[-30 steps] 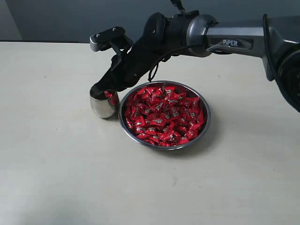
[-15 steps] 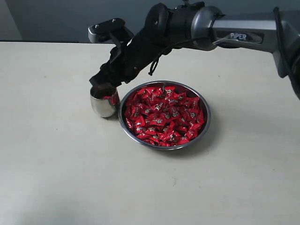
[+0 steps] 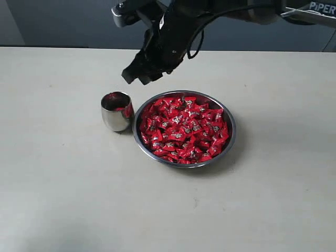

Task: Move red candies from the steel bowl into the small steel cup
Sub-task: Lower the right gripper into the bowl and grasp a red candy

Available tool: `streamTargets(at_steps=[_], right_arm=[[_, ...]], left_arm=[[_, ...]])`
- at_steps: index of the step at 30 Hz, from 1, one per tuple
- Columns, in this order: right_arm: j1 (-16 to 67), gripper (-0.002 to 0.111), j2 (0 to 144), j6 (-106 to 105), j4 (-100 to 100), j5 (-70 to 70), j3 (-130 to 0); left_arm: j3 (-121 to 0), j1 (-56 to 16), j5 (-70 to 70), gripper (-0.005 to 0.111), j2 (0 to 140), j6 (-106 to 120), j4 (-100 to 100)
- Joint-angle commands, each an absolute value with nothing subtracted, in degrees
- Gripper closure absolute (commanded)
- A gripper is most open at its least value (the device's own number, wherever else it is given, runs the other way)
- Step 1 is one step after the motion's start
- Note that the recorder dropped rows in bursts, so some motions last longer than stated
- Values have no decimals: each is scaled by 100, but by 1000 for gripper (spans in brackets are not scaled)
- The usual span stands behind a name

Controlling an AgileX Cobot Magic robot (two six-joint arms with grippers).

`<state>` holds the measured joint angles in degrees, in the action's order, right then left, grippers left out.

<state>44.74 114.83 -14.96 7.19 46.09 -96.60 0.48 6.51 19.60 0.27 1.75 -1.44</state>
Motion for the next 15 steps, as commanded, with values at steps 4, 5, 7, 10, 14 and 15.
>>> streamTargets(at_steps=[4,5,7,10,14,15], right_arm=[[4159,70,11453,-884,326,4201,-9069],[4098,70,11453,-831,382,4087,-8971],[3935,70,11463,-749,605,3829,-8753],[3930,70,11635,-749,611,3867,-8706],[3930,70,11923,-749,599,3675,-8706],[3930,70,11979,-735,647,3570,-8706]], left_arm=[[0,620,1932,106,0,168,-155],[0,620,1932,106,0,168,-155],[0,620,1932,106,0,168,-155],[0,620,1932,106,0,168,-155],[0,620,1932,106,0,168,-155],[0,620,1932,106,0,168,-155]])
